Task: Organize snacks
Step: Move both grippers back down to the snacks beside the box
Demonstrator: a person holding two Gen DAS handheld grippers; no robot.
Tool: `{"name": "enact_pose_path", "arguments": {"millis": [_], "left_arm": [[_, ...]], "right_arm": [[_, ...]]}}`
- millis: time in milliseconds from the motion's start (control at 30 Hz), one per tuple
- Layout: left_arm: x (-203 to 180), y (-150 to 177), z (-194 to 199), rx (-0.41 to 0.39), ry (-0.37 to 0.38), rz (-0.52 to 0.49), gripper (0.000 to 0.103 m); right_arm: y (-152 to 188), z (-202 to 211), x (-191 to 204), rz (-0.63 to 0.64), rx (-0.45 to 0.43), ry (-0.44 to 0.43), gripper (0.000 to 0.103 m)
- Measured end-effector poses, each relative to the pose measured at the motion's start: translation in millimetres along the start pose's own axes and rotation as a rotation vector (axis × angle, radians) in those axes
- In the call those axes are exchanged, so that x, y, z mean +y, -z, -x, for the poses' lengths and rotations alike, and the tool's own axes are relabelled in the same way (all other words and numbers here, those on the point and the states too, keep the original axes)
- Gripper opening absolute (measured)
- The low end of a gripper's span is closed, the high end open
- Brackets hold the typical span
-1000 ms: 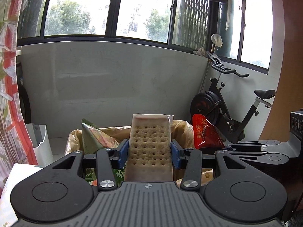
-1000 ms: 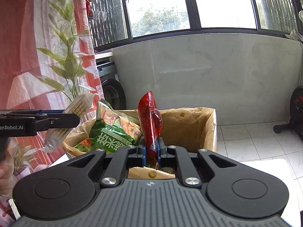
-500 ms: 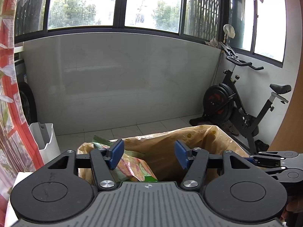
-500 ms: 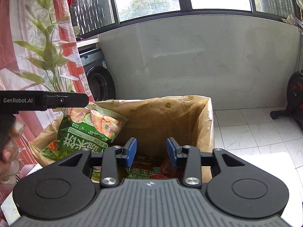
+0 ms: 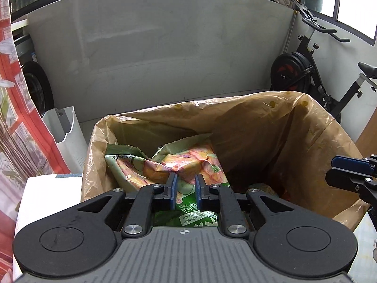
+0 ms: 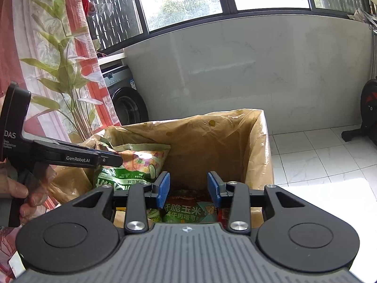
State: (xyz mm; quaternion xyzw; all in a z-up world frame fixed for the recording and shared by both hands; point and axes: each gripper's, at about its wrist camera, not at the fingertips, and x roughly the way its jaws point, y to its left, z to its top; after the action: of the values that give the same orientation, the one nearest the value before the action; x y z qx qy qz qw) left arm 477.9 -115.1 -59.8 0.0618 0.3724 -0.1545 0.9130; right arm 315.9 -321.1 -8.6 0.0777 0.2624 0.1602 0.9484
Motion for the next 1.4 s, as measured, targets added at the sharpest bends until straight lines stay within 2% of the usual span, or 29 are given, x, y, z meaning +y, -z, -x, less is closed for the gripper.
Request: {"name": "enact_pose_path", "arguments": {"millis": [133, 233, 333, 367, 467, 500, 567, 667, 800, 900, 1000, 1167, 1333, 1400], "left_arm": [[9, 4, -9, 0.074, -0.019, -0.017, 0.018], [14, 4, -2, 0.083, -0.015, -0.013, 0.018], [8, 9, 12, 0.027, -0.023, -0.031, 0.020], [7, 12, 21, -0.005, -0.025, -0.044, 0.025], [4, 22, 54, -0.109, -0.021, -0.061, 0.051], [3, 27, 65, -0.139, -0.028, -0.068, 0.055], [1, 39, 87, -0.194, -0.039, -0.081, 0.056], [4, 60, 114, -0.248, -0.032, -0.073, 0.064], [11, 94, 136, -0.264, -0.026, -0.031, 0.068], [15, 121, 140, -0.240, -0.012, 0.006, 0.071], [16, 148, 130, -0.182, 0.032, 0.057, 0.075], [8, 197, 92, -0.075, 0.060, 0.161, 0.077], [-2, 225, 60, 0.035, 0.114, 0.232, 0.078], [-2, 235, 51, 0.067, 0.129, 0.274, 0.082]], "right_arm": [[1, 5, -1, -0.006, -0.001, 0.001, 0.040], [3, 10, 0, -0.015, -0.003, 0.004, 0.040], [6, 16, 3, -0.024, -0.009, 0.009, 0.040], [7, 20, 4, -0.026, -0.013, 0.008, 0.040], [14, 34, 7, -0.023, -0.046, -0.003, 0.040], [17, 39, 10, -0.018, -0.058, -0.007, 0.040], [26, 49, 14, -0.008, -0.081, -0.011, 0.040], [41, 64, 21, -0.002, -0.123, -0.011, 0.043], [61, 78, 28, -0.005, -0.158, -0.002, 0.043], [76, 82, 31, -0.021, -0.143, 0.003, 0.043], [93, 79, 33, -0.023, -0.111, 0.010, 0.043], [124, 66, 34, -0.010, -0.015, 0.040, 0.043], [152, 57, 31, -0.022, 0.070, 0.044, 0.043], [161, 56, 28, -0.025, 0.094, 0.046, 0.043]]}}
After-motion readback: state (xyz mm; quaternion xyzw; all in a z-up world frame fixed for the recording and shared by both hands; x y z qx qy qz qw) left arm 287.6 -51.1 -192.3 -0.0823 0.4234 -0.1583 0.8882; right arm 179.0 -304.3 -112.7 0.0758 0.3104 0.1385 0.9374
